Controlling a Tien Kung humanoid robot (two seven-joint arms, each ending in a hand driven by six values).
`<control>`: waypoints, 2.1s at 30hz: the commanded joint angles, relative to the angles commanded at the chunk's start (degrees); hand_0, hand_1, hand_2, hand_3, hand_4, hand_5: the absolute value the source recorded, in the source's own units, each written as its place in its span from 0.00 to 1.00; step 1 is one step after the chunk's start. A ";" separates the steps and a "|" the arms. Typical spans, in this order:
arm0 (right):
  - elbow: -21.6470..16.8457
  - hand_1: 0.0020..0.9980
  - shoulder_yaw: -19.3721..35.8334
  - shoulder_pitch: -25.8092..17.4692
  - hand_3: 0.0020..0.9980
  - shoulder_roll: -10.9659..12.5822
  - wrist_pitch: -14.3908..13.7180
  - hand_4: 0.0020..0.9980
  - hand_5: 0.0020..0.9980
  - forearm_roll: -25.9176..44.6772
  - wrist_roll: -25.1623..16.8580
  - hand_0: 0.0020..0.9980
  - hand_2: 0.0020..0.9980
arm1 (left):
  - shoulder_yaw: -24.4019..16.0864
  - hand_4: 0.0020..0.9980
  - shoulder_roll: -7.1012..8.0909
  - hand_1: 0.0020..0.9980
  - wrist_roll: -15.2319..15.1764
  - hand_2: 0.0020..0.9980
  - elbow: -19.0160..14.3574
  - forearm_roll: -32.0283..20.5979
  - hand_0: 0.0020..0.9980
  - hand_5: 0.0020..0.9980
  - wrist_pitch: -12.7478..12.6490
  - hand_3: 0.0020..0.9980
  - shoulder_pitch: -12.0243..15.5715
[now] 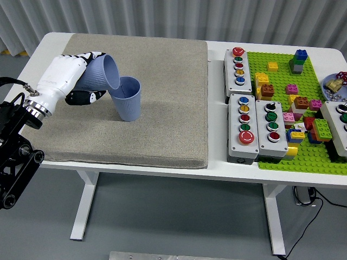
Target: Pick cup pour cup place
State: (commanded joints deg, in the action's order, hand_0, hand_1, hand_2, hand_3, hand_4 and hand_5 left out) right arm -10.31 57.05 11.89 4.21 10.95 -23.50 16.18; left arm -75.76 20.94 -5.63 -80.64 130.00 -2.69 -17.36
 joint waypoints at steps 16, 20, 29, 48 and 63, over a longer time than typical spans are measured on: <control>0.00 0.70 -0.01 -0.03 0.60 0.06 -0.03 0.13 0.23 0.12 -0.06 0.74 0.74 | 2.66 0.62 1.64 0.59 2.10 0.68 0.22 0.00 0.47 0.08 -1.79 0.59 -1.08; 0.00 0.70 -0.05 -0.10 0.60 0.05 -0.04 0.13 0.23 0.14 -0.06 0.74 0.74 | 3.12 0.62 2.06 0.59 2.20 0.68 0.34 0.00 0.47 0.08 -1.72 0.59 -1.16; 0.00 0.70 0.02 -0.36 0.60 0.02 -0.02 0.14 0.23 -0.04 -0.01 0.74 0.74 | 3.79 0.60 2.79 0.59 2.46 0.68 0.40 0.00 0.47 0.06 -1.79 0.59 -1.13; 0.00 0.70 -0.12 -0.11 0.60 0.13 -0.08 0.14 0.23 0.37 -0.15 0.74 0.74 | 5.31 0.60 3.59 0.59 3.22 0.68 -0.01 0.00 0.47 0.04 -1.55 0.59 -2.16; 0.00 0.70 -0.23 -0.19 0.60 0.23 -0.21 0.14 0.23 0.70 -0.34 0.74 0.74 | 6.67 0.59 4.28 0.59 3.69 0.68 0.13 0.00 0.47 0.03 -1.75 0.58 -3.59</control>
State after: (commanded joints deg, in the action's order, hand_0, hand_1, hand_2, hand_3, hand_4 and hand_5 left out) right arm -10.31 56.83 11.71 4.44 10.74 -22.80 15.84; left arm -69.09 25.22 -1.94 -80.50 130.00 -4.44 -20.96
